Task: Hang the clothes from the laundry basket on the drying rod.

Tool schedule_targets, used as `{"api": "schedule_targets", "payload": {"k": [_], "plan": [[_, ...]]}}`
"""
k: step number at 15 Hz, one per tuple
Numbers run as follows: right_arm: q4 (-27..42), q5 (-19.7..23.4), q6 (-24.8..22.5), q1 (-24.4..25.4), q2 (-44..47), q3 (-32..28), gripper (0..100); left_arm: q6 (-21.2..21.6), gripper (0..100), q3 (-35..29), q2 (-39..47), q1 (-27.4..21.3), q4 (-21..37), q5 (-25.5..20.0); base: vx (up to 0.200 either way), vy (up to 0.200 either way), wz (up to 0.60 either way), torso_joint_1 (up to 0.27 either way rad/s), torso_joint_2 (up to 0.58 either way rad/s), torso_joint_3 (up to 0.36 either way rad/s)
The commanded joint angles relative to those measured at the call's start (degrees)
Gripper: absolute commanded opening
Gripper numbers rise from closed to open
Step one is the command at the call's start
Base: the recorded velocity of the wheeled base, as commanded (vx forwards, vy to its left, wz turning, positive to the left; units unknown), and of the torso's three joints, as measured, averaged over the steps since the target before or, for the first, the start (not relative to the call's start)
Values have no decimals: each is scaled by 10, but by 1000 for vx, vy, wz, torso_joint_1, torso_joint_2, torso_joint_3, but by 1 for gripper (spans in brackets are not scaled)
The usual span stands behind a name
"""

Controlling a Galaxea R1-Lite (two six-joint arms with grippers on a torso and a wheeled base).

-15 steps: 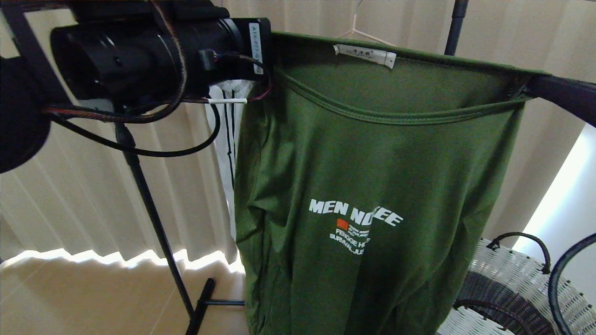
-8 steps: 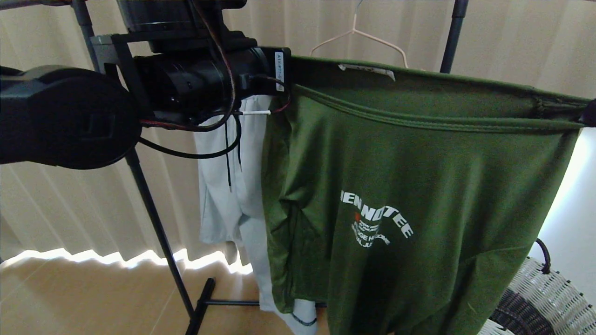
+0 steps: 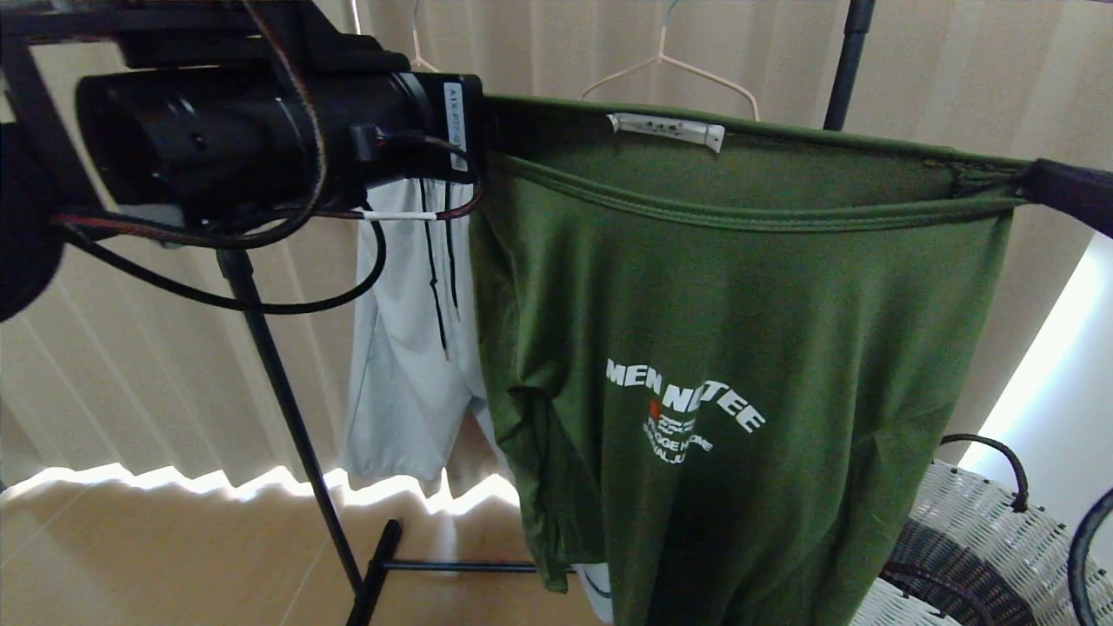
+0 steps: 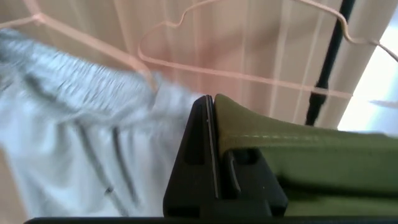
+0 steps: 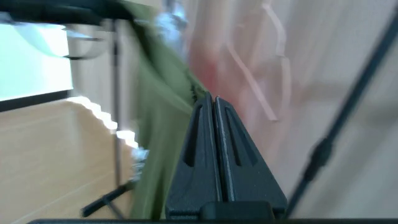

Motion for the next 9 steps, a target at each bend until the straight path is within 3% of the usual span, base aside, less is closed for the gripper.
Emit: {"api": "schedule_targets", "payload": {"k": [1,5,9], "plan": [[-8,0,-1,-15,60,-33,0,0,0,50,-71,-2,3,-17,0,0,0,0,0,0],[-85,-7,-1,-15,125,-53,0,1,0,124,-157,-5,26,-105,0,0,0,0,0,0],[-123,-6,0,-15,168,-73,0,3,0,156,-202,-8,51,-166,0,0,0,0,0,0]]}}
